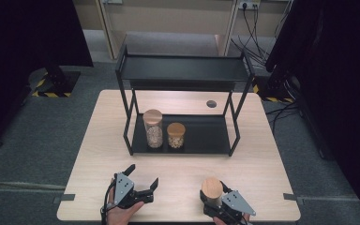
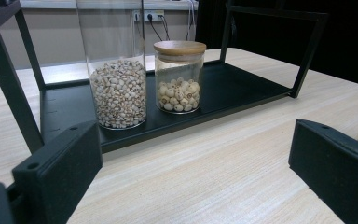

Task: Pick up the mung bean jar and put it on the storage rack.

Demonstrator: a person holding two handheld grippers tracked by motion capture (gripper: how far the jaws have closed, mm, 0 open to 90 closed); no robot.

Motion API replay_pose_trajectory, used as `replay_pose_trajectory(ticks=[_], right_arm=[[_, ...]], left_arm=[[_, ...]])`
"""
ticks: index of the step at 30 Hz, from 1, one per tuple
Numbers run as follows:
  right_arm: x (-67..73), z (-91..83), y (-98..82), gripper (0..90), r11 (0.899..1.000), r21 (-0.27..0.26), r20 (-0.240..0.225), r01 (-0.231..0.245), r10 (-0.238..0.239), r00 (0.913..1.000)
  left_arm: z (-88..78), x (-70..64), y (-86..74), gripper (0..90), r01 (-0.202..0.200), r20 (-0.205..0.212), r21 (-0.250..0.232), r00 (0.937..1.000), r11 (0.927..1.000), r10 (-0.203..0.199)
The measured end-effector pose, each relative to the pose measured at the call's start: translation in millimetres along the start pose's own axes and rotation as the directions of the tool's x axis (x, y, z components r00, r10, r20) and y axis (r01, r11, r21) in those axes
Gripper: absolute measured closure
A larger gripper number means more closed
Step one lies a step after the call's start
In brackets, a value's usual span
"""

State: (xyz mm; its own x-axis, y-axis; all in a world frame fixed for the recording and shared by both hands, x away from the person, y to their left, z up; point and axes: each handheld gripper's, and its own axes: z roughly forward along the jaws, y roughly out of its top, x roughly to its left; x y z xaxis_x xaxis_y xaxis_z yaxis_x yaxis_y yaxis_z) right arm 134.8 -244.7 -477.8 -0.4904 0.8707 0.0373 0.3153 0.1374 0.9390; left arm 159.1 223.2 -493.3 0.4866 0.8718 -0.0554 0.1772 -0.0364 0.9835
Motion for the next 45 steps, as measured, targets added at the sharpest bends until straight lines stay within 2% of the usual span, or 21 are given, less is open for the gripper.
replay_pose_trajectory(ticks=[3, 6, 13, 17, 23, 28, 38, 45], right_arm=[[2.1, -0.3, -0.4, 24.1, 1.000, -0.003, 0.008, 0.007, -0.007, 0.9999], [1.6, -0.2, 0.2, 24.5, 1.000, -0.009, 0.010, -0.009, 0.009, 0.9999], [1.7, -2.3, 5.1, 25.3, 0.999, -0.049, 0.014, 0.006, -0.005, 0.9999], [0.2, -0.5, 8.6, 25.4, 0.999, -0.044, 0.001, -0.005, 0.005, 1.0000], [1.8, 1.5, 12.5, 25.5, 0.998, -0.054, 0.008, 0.013, -0.012, 0.9999], [-0.5, 3.7, 16.6, 25.5, 0.998, -0.060, 0.006, 0.008, -0.008, 0.9999], [-9.1, 16.9, 28.0, 25.5, 0.998, -0.069, 0.022, -0.015, 0.017, 0.9996], [-11.6, 31.6, 37.4, 25.5, 0.997, -0.073, 0.042, -0.004, 0.007, 0.9991]], left_arm=[[0.2, 0.2, 0.0, 2.0, 0.000, 0.000, 0.000, 1.0000, 1.0000, 0.000], [0.4, 0.2, -0.1, 2.0, 0.000, 0.000, 0.000, 1.0000, 1.0000, 0.000], [0.8, 0.1, -0.2, 2.0, 0.000, -0.002, 0.004, 1.0000, 1.0000, 0.000], [0.9, 0.1, -0.2, 2.0, 0.000, -0.002, 0.004, 1.0000, 1.0000, 0.000], [1.3, 0.3, -0.5, 2.0, 0.003, -0.003, 0.006, 1.0000, 1.0000, -0.003], [1.5, 0.5, -0.7, 2.0, 0.004, -0.005, 0.008, 1.0000, 1.0000, -0.004], [1.5, 0.8, -0.7, 2.0, 0.004, -0.007, 0.008, 1.0000, 1.0000, -0.004], [1.6, 0.9, -0.7, 2.0, 0.004, -0.007, 0.009, 1.0000, 1.0000, -0.003]])
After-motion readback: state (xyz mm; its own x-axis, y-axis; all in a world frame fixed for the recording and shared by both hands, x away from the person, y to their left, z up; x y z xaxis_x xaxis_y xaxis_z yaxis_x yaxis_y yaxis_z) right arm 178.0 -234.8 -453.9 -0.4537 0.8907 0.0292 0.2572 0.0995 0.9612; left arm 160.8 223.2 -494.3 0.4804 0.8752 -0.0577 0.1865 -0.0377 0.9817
